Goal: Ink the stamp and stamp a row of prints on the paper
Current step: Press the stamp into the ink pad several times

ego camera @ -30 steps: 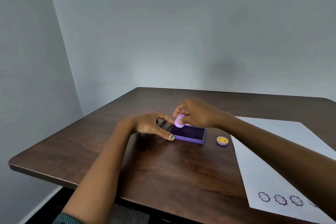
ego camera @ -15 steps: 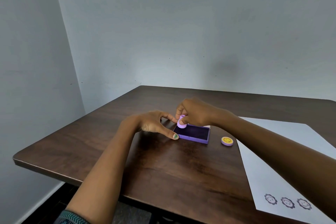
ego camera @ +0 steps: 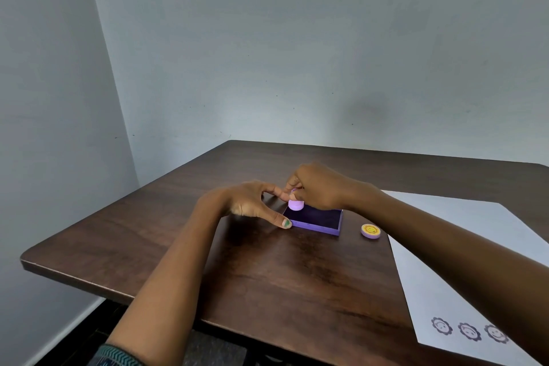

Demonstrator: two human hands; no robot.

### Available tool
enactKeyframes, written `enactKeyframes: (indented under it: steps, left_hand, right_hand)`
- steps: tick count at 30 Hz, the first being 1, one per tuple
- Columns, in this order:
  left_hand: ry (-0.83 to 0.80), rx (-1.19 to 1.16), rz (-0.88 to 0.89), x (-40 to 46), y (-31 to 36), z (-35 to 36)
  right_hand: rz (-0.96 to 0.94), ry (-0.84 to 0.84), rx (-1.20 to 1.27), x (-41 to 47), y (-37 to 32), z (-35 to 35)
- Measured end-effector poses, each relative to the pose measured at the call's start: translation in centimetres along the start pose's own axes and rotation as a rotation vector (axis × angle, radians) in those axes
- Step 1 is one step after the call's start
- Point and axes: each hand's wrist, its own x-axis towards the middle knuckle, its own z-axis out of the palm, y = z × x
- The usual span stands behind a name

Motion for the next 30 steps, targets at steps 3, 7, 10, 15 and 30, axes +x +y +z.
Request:
enactKeyframes:
  steps: [3, 7, 10, 15, 30]
  left_hand:
    - [0.002, -0.002, 0.009, 0.0, 0.0, 0.0]
    - [0.004, 0.002, 0.019, 0.0, -0.1, 0.0]
    - [-0.002, 0.013, 0.012, 0.1, -0.1, 0.0]
    - [-0.001, 0.016, 0.014, 0.0, 0.0, 0.0]
    - [-0.001, 0.015, 0.017, 0.2, -0.3, 0.1]
  right_hand:
    - [0.010, 0.068, 0.059, -0.4, 0.1, 0.1]
    - [-0.007, 0.135, 0.100, -0.6, 0.3, 0.1]
    - [-0.007, 0.155, 0.131, -0.8, 0.4, 0.3]
    - [-0.009, 0.212, 0.122, -0.8, 0.5, 1.0]
    - [-0.025, 0.279, 0.056, -1.4, 0.6, 1.8]
